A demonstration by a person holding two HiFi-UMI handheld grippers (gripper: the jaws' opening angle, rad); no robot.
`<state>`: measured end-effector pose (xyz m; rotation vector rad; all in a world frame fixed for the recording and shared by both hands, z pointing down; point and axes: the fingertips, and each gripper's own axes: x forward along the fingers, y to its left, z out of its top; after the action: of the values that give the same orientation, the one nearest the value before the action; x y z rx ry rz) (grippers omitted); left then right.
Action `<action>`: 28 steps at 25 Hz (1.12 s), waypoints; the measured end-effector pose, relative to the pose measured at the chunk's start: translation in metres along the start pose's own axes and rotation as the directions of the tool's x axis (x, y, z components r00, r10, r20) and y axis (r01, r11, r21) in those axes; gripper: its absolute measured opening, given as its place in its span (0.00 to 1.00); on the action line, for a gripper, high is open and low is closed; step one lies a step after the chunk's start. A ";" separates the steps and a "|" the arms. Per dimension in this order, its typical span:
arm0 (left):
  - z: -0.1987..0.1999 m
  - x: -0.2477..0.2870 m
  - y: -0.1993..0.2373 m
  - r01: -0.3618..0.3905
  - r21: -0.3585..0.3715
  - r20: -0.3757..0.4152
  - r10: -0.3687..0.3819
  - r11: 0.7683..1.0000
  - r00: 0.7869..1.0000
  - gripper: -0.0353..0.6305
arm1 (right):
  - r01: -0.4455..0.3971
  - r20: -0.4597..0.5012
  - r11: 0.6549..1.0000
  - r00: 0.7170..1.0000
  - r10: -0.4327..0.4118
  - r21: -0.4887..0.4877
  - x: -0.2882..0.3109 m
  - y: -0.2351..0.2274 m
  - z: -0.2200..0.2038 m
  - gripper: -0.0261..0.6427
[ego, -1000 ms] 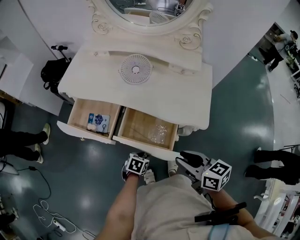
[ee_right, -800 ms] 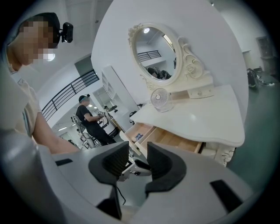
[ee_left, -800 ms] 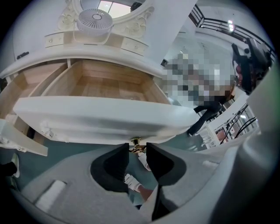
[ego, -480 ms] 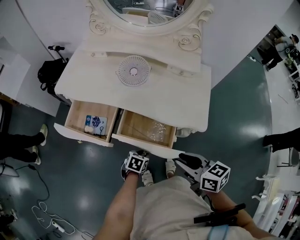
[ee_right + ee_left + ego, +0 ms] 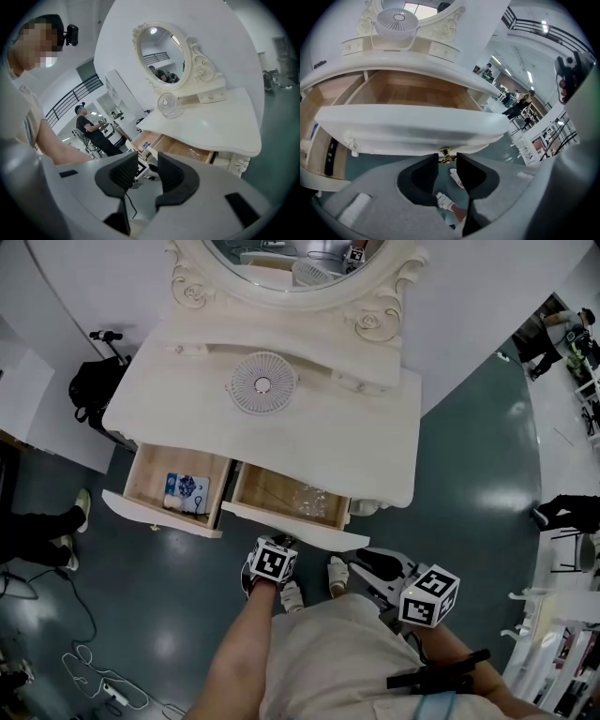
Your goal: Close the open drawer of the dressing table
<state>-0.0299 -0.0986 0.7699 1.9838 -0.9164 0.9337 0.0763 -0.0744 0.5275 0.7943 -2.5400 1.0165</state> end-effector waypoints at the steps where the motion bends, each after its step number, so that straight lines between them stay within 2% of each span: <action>1: 0.002 0.001 0.001 -0.001 0.001 0.002 0.001 1.000 1.000 0.24 | 0.001 0.000 1.000 1.000 -0.001 0.001 0.001 -0.001 0.001 0.24; 12: 0.028 0.009 0.009 -0.012 0.015 0.016 0.012 1.000 1.000 0.24 | 0.012 -0.002 1.000 1.000 -0.012 0.018 0.002 -0.011 0.004 0.24; 28: 0.045 0.018 0.016 -0.034 0.012 0.028 0.033 0.999 0.999 0.24 | 0.028 0.002 0.999 1.000 -0.028 0.030 -0.003 -0.021 0.002 0.24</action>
<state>-0.0208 -0.1488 0.7694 2.0020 -0.9644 0.9345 0.0911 -0.0872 0.5356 0.8371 -2.5143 1.0472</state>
